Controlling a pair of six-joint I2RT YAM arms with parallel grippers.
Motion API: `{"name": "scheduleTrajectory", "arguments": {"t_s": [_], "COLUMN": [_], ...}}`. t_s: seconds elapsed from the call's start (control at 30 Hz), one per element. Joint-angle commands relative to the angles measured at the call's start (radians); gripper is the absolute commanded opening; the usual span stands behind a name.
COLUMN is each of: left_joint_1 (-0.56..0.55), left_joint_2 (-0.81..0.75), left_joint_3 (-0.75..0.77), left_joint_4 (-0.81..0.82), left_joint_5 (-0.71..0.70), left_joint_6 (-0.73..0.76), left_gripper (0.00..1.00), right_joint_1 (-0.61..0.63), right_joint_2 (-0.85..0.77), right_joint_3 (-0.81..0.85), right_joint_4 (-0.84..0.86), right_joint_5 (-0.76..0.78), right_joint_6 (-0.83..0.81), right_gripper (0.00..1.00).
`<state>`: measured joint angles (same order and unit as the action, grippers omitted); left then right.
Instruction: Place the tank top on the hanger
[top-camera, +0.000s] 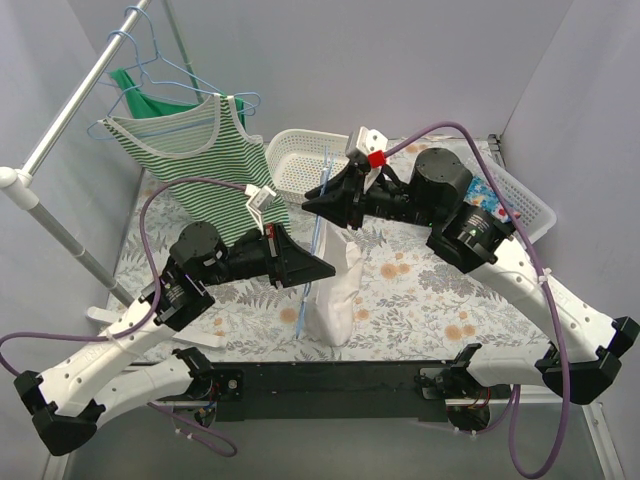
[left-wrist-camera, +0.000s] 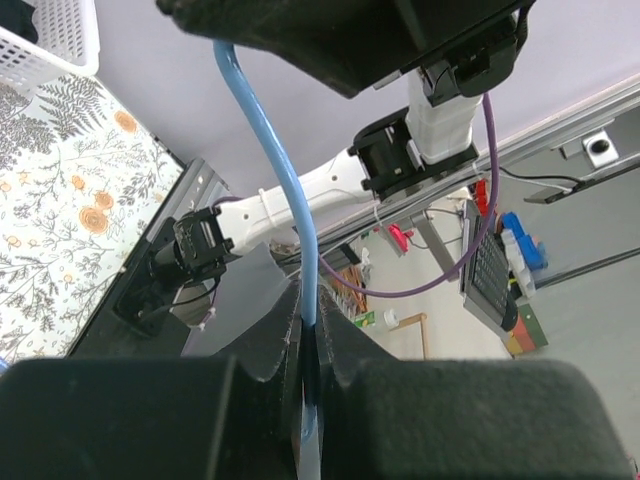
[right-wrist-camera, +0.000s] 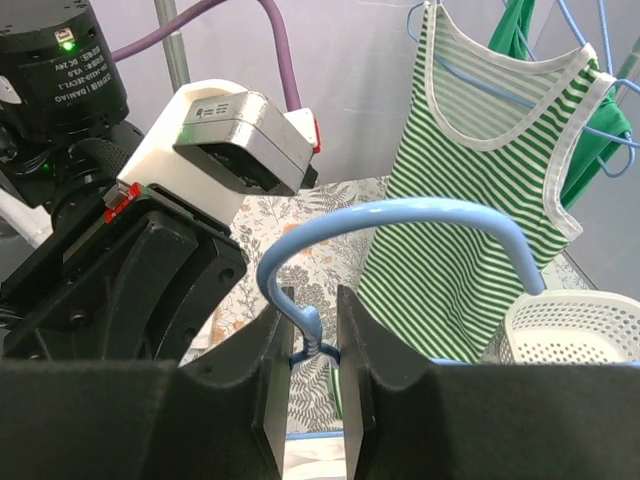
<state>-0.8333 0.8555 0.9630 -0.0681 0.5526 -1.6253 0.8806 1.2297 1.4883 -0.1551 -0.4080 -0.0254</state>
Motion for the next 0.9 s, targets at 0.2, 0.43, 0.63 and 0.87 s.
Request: {"name": "scheduleTrajectory", "arguments": {"t_s": [0.2, 0.43, 0.63, 0.87], "left_joint_1": [-0.02, -0.026, -0.049, -0.05], "left_joint_2": [-0.128, -0.154, -0.197, -0.147], "left_joint_3": [-0.11, -0.142, -0.104, 0.141], "left_joint_4": [0.175, 0.223, 0.214, 0.042], "left_joint_5": [-0.175, -0.236, -0.353, -0.5], "left_joint_6": [-0.084, -0.136, -0.176, -0.104], "left_gripper": [0.0, 0.0, 0.0, 0.0], "right_joint_1": [0.001, 0.001, 0.0, -0.021], "right_joint_2": [-0.084, -0.169, -0.236, -0.083], "right_joint_3": [-0.095, -0.146, -0.192, -0.384], "right_joint_4": [0.097, 0.095, 0.013, 0.026], "right_joint_5": [-0.135, -0.039, 0.674, 0.611], "right_joint_6": [0.05, 0.08, 0.171, 0.341], "right_gripper": [0.63, 0.67, 0.71, 0.74]}}
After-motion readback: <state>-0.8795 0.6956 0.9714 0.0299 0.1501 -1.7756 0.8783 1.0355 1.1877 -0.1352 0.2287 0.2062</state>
